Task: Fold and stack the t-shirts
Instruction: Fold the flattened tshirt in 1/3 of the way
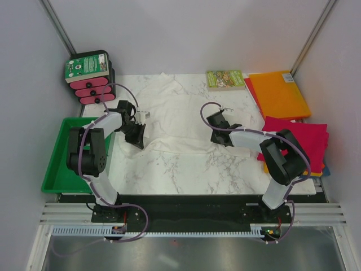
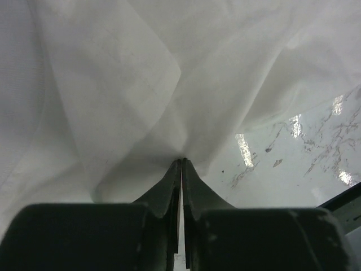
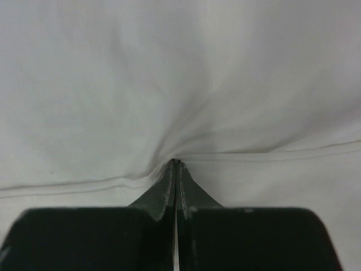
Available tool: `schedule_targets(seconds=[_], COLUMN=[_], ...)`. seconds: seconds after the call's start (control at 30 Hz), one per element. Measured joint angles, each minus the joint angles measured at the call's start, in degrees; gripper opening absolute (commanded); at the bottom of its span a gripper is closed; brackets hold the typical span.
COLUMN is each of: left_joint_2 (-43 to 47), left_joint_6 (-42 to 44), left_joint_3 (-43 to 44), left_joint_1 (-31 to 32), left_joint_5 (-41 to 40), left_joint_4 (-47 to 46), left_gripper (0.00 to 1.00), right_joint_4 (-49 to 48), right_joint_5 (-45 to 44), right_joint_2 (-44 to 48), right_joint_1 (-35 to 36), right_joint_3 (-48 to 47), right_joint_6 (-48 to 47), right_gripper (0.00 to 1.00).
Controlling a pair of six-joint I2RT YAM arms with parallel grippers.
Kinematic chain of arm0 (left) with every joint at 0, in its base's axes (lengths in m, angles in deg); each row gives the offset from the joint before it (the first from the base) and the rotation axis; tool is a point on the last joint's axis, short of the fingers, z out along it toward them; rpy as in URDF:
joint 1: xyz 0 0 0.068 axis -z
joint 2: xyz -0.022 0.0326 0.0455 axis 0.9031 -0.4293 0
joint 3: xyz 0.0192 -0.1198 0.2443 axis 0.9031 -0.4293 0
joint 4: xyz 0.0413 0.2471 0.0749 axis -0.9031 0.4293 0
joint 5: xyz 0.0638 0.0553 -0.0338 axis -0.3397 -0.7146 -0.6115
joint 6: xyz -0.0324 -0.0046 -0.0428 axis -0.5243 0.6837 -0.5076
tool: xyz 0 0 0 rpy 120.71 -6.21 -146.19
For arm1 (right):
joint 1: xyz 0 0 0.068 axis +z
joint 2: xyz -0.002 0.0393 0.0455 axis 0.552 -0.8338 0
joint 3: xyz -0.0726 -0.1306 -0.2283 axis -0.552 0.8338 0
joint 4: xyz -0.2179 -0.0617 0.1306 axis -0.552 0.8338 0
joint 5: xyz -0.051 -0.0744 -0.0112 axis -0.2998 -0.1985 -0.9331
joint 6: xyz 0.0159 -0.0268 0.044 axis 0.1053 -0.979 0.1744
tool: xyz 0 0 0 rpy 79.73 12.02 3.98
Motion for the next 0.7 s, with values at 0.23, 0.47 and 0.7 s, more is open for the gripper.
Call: schedule_targets(seconds=[0.23, 0.47, 0.7], left_joint_2=[-0.87, 3.91, 7.67], left_joint_6=[3.17, 5.95, 7.04], left_joint_3=[-0.59, -6.88, -10.51], left_joint_1=[0.09, 0.28, 0.87], left_joint_5=[-1.64, -1.92, -2.05], left_joint_4=[3.48, 6.75, 8.9], left_gripper=[0.06, 0.06, 0.16], right_joint_4=[-0.59, 4.76, 9.7], right_joint_5=[-0.72, -1.99, -3.96], right_joint_2=[3.26, 7.61, 9.29], right_joint_1=[0.79, 1.16, 1.16], right_joint_3=[4.02, 7.17, 7.52], right_joint_6=[1.75, 2.21, 1.66], right_gripper=[0.0, 0.0, 0.14])
